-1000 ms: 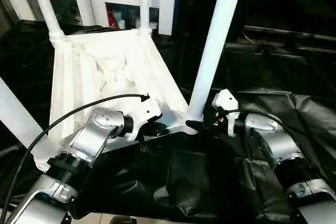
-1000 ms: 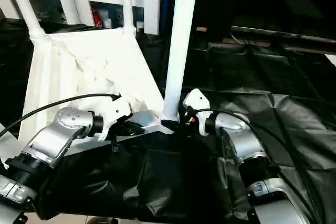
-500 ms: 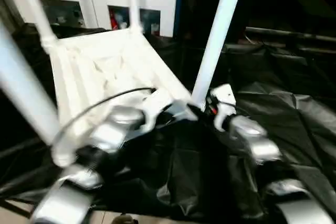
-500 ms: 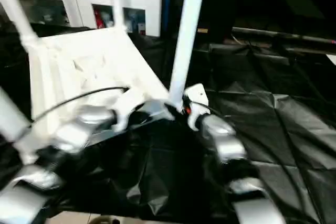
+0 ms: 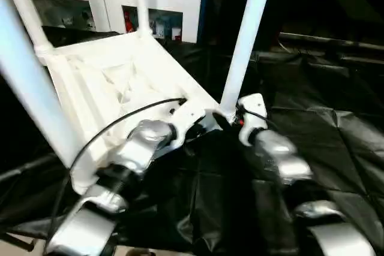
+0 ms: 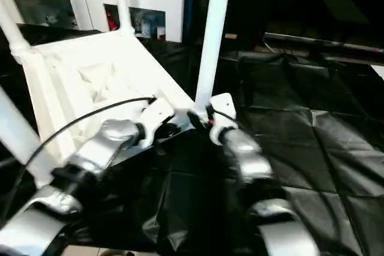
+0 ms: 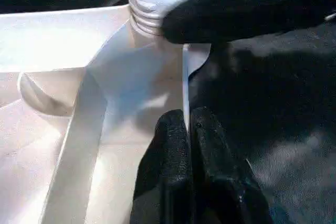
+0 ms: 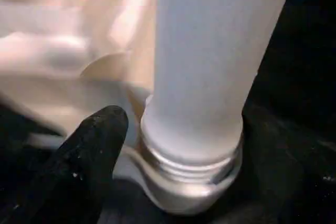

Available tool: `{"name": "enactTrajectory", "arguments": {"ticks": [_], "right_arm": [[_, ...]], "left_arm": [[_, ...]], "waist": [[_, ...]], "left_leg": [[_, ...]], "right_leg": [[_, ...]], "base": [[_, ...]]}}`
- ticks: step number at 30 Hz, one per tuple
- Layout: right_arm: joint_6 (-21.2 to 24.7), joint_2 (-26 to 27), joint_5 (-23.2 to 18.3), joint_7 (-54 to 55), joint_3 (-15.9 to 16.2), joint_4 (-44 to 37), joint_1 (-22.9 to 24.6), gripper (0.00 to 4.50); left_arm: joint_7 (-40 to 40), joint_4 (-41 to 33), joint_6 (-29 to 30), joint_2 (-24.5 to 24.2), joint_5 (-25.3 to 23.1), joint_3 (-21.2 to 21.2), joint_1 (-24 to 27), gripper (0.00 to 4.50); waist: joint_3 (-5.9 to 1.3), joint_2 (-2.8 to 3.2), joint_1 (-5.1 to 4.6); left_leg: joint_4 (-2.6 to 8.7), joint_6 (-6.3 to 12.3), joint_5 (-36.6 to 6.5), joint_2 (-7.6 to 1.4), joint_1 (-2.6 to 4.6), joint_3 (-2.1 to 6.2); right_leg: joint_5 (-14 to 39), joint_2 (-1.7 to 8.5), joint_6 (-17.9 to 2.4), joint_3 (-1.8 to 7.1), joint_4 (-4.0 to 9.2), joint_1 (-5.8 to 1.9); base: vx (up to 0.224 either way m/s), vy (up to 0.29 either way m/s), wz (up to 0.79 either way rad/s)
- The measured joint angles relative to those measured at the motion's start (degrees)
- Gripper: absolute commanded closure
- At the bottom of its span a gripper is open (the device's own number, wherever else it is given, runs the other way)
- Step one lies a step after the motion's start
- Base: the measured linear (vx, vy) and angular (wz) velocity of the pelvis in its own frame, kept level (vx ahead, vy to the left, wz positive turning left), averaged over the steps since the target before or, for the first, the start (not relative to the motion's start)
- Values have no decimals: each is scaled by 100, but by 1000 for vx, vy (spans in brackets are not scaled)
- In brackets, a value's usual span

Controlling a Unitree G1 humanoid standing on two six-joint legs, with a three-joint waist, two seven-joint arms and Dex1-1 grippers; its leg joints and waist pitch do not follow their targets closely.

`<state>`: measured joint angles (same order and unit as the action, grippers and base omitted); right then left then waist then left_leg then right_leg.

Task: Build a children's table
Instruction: Rotate leg to tighten

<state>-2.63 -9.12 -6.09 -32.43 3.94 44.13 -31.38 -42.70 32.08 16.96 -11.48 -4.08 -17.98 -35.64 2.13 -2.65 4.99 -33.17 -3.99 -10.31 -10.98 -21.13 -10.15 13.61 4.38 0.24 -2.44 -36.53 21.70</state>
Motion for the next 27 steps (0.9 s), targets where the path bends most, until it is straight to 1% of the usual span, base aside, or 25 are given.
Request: {"name": "enactTrajectory", "arguments": {"ticks": [1,3,5,6,7,9,12,14,17,18,20,21,22,26,27], "right_arm": [[8,-148,-15,-273,80,-100,31,74],[74,-513,-129,-966,147,-398,150,74],[144,-915,-283,-1836,272,-717,278,74],[146,-1036,-293,-2122,337,-825,309,74],[149,-1125,-298,-2321,349,-866,334,74],[193,-1254,-287,-2736,504,-994,367,74],[203,-1258,-263,-2995,670,-1016,371,74],[228,-1228,-274,-3115,718,-1017,360,74],[322,-1226,-315,-3298,729,-1009,334,74],[350,-1226,-317,-3333,729,-1004,319,99],[426,-1222,-350,-3495,736,-1004,291,107],[442,-1219,-356,-3549,740,-1004,282,120],[449,-1219,-358,-3579,756,-1004,260,120],[484,-1201,-358,-3619,767,-1004,247,162],[496,-1190,-358,-3614,766,-1004,248,162]], "left_arm": [[-156,-72,-23,-95,19,11,29,450],[-503,-281,-75,-342,101,9,152,450],[-1062,-562,-188,-648,250,-2,326,450],[-1291,-675,-219,-791,341,4,403,450],[-1486,-739,-230,-886,402,3,446,450],[-1865,-946,-382,-1116,487,-14,601,450],[-2190,-1109,-453,-1240,598,-48,700,450],[-2356,-1229,-447,-1329,666,-60,771,450],[-2477,-1288,-437,-1421,687,-53,810,450],[-2497,-1297,-433,-1432,695,-51,814,450],[-2563,-1385,-422,-1510,728,-50,850,450],[-2569,-1417,-419,-1533,724,-50,855,450],[-2569,-1449,-418,-1556,723,-49,859,450],[-2569,-1478,-356,-1543,724,-33,876,450],[-2569,-1479,-332,-1525,724,-26,876,450]], "waist": [[1,1,1],[11,26,7],[22,58,8],[21,62,7],[21,63,5],[26,84,0],[48,121,12],[49,121,21],[50,120,11],[50,120,8],[67,69,4],[78,45,8],[83,33,7],[83,28,3],[83,28,3]], "left_leg": [[8,-1,1,-1,-6,-2],[10,-4,3,-4,-11,-2],[14,-2,4,-4,-20,-4],[14,0,6,-5,-24,-4],[12,30,25,-5,-26,-4],[8,54,33,-4,-36,-6],[-3,62,28,-3,-53,-14],[-4,63,29,-5,-60,-20],[-16,64,28,-7,-65,-20],[-19,64,28,-7,-66,-20],[-21,64,28,-12,-65,-24],[-22,63,29,-19,-65,-23],[-25,63,29,-22,-66,-24],[-34,65,28,-22,-66,-32],[-35,65,28,-22,-65,-31]], "right_leg": [[0,-2,-1,-1,0,11],[1,-6,-1,-3,7,15],[2,-7,0,-3,27,15],[3,-8,-2,-4,32,17],[5,-9,-6,-4,35,17],[7,-9,-8,-3,52,17],[7,-4,-9,-3,55,21],[7,0,-9,-4,53,27],[6,0,-9,-5,51,27],[6,0,-9,-4,50,27],[7,0,-9,-6,38,29],[7,-4,-9,-10,38,30],[7,-6,-9,-12,38,30],[6,-4,-9,-5,35,29],[6,-4,-9,-5,33,29]], "base": [[0,0,0],[0,0,0],[0,0,0],[0,0,0],[0,0,0],[0,0,0],[0,0,0],[0,0,0],[0,0,0],[0,0,0],[0,0,0],[0,0,0],[0,0,0],[0,0,0],[0,0,0]]}}
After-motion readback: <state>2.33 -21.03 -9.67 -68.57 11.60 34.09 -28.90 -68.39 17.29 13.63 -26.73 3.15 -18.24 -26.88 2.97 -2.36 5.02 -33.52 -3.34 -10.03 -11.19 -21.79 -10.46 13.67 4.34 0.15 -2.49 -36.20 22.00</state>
